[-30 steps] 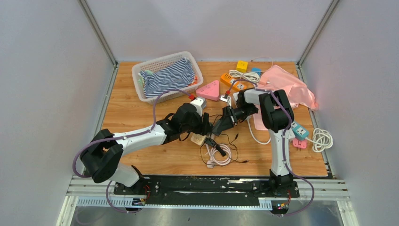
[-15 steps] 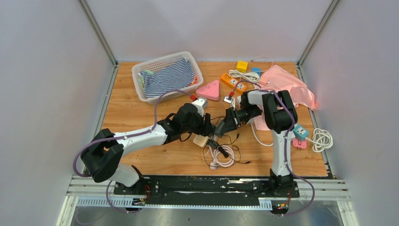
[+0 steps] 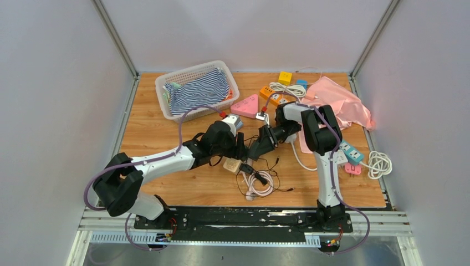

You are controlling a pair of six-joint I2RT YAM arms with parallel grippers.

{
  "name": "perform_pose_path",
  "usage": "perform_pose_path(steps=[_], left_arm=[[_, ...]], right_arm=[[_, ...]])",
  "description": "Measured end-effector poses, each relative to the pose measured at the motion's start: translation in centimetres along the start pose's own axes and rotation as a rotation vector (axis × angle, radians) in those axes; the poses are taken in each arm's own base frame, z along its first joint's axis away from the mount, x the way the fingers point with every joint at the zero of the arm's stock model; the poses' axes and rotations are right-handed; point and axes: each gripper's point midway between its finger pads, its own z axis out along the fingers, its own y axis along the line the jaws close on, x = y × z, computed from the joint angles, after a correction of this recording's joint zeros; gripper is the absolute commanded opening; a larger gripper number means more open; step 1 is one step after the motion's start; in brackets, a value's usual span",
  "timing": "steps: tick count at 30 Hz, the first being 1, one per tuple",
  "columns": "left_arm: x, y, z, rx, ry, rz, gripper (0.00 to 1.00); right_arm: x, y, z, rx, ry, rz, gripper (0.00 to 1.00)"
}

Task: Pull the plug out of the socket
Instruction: Remove the plug from the socket.

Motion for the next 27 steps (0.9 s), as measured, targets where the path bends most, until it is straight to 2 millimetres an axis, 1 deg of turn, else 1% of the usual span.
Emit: perform_pose_path(steps=[4, 6, 7, 9, 12, 13, 14, 17, 21, 27], left_arm=[[-0.1, 0.4, 0.0, -0.013, -0.008, -0.014, 0.00], [-0.1, 0.6, 0.0, -0.016, -0.012, -0.026, 0.00], [-0.2, 0.8, 0.1, -0.020, -0.014, -0.030, 0.00], [-0.2, 1.2, 0.1, -0.030, -0.015, -0.042, 0.00], [-0.3, 1.7, 0.0, -0.039, -0.014, -0.054, 0.00], [-0.3, 1.7, -0.1, -0.038, -0.012, -0.059, 0.00], [-0.3, 1.9, -0.1, -0.040, -0.011, -0.062, 0.00], [0.0, 2.1, -0.1, -0.045, -0.003, -0.064, 0.00], [0.2, 2.3, -0.2, -0.045, 0.002, -0.066, 0.00], [0.7, 2.6, -1.1, -0.052, 0.011, -0.068, 0.00]], right_arm=[[-0.4, 0.1, 0.1, -0.004, 0.001, 0.029, 0.62], [-0.7, 0.1, 0.1, -0.006, 0.000, 0.040, 0.74], [-0.9, 0.1, 0.1, -0.007, -0.001, 0.042, 0.74], [-1.3, -0.1, 0.4, -0.011, 0.004, 0.026, 0.80], [-1.6, -0.1, 0.9, -0.017, 0.017, -0.007, 0.82], [-1.6, -0.2, 1.0, -0.018, 0.019, -0.014, 0.93], [-1.6, -0.4, 1.0, -0.020, 0.020, -0.018, 0.99], [-1.6, -1.0, 1.5, -0.030, 0.021, -0.013, 1.00], [-0.5, -2.4, 2.3, -0.046, 0.036, -0.002, 1.00], [-0.9, -2.7, 2.1, -0.038, 0.056, -0.074, 1.00]])
